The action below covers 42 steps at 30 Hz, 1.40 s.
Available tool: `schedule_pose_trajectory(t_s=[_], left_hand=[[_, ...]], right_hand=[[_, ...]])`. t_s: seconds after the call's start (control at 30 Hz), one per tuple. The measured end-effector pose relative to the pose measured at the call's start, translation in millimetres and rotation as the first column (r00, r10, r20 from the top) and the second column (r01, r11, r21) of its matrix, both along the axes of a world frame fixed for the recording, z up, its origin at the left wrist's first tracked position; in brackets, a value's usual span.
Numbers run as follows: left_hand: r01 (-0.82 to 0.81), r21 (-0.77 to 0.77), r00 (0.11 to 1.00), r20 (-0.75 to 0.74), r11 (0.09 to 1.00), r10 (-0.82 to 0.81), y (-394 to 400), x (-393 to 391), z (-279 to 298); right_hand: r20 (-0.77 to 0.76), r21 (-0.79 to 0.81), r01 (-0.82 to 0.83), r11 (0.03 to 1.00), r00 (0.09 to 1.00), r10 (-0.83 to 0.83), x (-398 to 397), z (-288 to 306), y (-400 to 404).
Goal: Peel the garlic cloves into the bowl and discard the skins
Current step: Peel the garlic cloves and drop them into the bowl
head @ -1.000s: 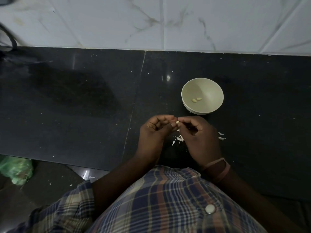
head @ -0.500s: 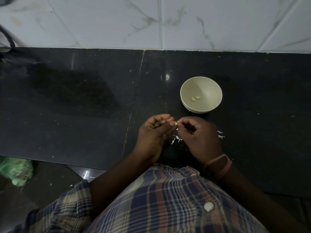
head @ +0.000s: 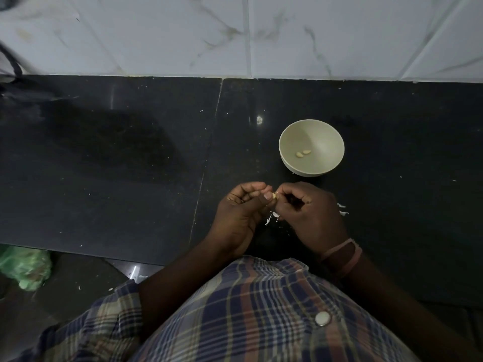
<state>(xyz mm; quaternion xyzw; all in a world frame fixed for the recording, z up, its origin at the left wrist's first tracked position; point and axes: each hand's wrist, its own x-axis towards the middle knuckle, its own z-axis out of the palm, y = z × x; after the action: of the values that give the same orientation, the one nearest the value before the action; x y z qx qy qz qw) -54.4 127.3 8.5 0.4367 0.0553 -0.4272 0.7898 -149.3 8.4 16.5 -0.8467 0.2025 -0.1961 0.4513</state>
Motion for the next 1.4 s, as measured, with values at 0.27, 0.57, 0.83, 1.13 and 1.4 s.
schedule_pose_trajectory(t_s=[0.27,0.57,0.83,1.13,1.4], left_hand=[[0.055,0.057,0.998,-0.036,0.997,-0.053,-0.9,5.4,1.9],[0.08,0.057,0.994,-0.083,0.995,-0.075,-3.6,6.6,7.3],[0.058,0.05,0.986,-0.158,0.997,-0.05,-2.7,9.0,5.7],[0.039,0.057,0.992,-0.123,0.998,-0.032,-3.2,3.7,4.7],[0.084,0.058,0.993,-0.082,0.995,-0.079,-2.5,4.4,3.7]], right_hand=[[-0.011,0.012,0.059,0.998,0.998,-0.059,3.3,-4.0,2.2],[-0.014,-0.009,0.092,0.996,0.996,-0.092,4.2,-6.8,4.7],[-0.011,-0.021,0.047,0.999,0.999,-0.047,0.3,-6.3,6.4],[-0.004,-0.214,-0.035,0.976,0.999,0.034,-0.9,-9.6,0.7],[-0.087,-0.206,-0.046,0.977,0.996,0.028,2.4,-9.0,1.3]])
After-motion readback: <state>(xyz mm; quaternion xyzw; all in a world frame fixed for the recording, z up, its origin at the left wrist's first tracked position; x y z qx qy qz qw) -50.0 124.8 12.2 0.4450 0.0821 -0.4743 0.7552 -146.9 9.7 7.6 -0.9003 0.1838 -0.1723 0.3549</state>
